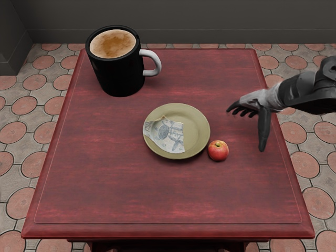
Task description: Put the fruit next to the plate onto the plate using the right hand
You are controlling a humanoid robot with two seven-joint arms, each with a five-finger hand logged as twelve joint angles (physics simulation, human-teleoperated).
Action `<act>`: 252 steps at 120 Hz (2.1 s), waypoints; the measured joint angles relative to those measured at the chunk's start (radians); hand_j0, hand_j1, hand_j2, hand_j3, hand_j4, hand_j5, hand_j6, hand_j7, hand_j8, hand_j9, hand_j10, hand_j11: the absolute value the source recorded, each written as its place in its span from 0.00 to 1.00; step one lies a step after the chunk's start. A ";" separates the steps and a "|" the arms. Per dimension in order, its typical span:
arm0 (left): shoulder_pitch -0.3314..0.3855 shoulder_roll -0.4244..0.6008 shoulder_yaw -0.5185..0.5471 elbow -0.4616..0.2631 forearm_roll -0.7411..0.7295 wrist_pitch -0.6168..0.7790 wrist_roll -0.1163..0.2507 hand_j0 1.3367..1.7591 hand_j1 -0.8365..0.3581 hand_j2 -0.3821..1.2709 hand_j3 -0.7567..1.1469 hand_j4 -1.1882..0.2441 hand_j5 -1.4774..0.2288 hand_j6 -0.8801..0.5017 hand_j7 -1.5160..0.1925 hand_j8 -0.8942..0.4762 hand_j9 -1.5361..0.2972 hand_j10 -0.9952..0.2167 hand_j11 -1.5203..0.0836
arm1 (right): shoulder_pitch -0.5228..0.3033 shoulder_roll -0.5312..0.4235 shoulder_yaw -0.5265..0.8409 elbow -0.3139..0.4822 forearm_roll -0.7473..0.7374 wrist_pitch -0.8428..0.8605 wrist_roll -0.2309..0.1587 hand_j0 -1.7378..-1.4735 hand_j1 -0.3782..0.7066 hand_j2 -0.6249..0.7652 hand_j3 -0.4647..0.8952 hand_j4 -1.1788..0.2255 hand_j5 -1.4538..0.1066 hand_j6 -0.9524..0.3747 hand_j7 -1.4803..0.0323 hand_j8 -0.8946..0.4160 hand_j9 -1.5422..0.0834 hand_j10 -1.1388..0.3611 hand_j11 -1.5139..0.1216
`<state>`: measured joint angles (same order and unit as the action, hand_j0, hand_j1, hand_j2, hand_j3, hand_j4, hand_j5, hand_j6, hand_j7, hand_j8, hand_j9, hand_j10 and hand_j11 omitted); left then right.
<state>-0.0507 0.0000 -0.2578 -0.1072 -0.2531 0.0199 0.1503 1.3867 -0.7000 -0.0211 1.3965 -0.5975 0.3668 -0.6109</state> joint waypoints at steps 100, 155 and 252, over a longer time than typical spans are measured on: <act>-0.001 0.000 0.000 0.000 0.000 0.000 0.000 0.76 0.99 0.23 0.40 0.83 0.87 0.64 0.89 0.65 0.84 0.82 0.95 | -0.244 -0.122 0.173 0.207 0.152 -0.195 0.000 0.30 0.03 0.45 0.34 0.84 0.93 0.71 0.98 0.68 0.95 0.76 0.92; -0.001 0.000 0.000 0.000 0.000 0.000 0.000 0.76 0.99 0.23 0.40 0.83 0.87 0.64 0.89 0.65 0.84 0.82 0.95 | -0.338 -0.081 0.218 0.253 -0.013 -0.488 0.000 0.30 0.03 0.45 0.34 0.84 0.93 0.71 0.98 0.68 0.95 0.76 0.93; -0.001 0.000 0.000 0.000 0.000 0.000 0.000 0.76 0.99 0.23 0.40 0.83 0.87 0.64 0.89 0.65 0.84 0.82 0.95 | -0.434 0.006 0.226 0.289 -0.147 -0.683 0.000 0.30 0.03 0.45 0.34 0.84 0.93 0.72 0.98 0.68 0.95 0.76 0.93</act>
<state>-0.0521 0.0000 -0.2578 -0.1071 -0.2531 0.0199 0.1503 0.9522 -0.6941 0.2049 1.6855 -0.7443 -0.3160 -0.6109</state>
